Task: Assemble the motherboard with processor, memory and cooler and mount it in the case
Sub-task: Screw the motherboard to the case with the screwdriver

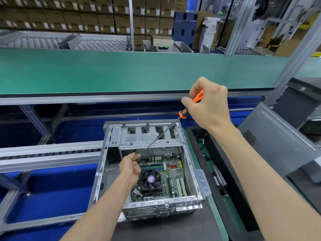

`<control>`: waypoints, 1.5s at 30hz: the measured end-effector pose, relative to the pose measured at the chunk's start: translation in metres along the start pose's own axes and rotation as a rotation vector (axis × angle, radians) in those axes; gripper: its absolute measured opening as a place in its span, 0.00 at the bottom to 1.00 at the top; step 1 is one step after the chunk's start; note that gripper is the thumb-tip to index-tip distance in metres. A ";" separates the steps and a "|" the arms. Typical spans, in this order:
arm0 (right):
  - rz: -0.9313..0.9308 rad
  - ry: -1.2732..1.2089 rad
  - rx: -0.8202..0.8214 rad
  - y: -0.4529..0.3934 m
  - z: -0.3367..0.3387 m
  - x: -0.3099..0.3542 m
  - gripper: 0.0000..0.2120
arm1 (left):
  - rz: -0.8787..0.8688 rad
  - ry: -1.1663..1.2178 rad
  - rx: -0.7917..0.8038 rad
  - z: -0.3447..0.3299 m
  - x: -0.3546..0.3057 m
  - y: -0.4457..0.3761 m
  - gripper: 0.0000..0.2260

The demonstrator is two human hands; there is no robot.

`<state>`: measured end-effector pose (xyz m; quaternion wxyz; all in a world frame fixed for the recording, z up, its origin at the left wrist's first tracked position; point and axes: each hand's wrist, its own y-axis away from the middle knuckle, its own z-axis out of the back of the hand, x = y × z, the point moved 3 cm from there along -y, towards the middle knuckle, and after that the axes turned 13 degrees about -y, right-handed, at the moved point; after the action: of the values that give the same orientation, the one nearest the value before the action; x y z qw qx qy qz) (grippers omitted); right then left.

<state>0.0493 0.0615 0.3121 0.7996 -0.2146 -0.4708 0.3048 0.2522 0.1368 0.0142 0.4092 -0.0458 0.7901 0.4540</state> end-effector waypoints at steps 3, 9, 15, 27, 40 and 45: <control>0.009 0.026 0.000 -0.007 0.001 0.000 0.09 | -0.025 0.022 -0.046 -0.021 -0.008 -0.001 0.07; 0.009 0.047 -0.005 -0.015 0.007 -0.006 0.08 | -0.082 0.129 -0.018 -0.048 -0.015 -0.012 0.08; -0.019 0.074 0.063 -0.013 0.009 -0.019 0.09 | -0.059 0.045 -0.029 -0.048 -0.020 -0.024 0.12; -0.061 0.096 0.230 -0.012 -0.005 -0.025 0.09 | -0.009 -0.276 0.186 -0.073 -0.030 -0.048 0.14; -0.101 0.157 0.253 -0.013 0.000 -0.056 0.10 | 0.096 -1.078 0.594 -0.166 -0.026 -0.070 0.06; -0.099 0.137 0.245 -0.015 0.001 -0.061 0.10 | -0.015 -1.161 0.514 -0.173 -0.026 -0.063 0.06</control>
<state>0.0305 0.0091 0.2837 0.8642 -0.1124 -0.3842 0.3049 0.1926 -0.0385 0.0327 0.7721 0.3022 0.5228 0.1980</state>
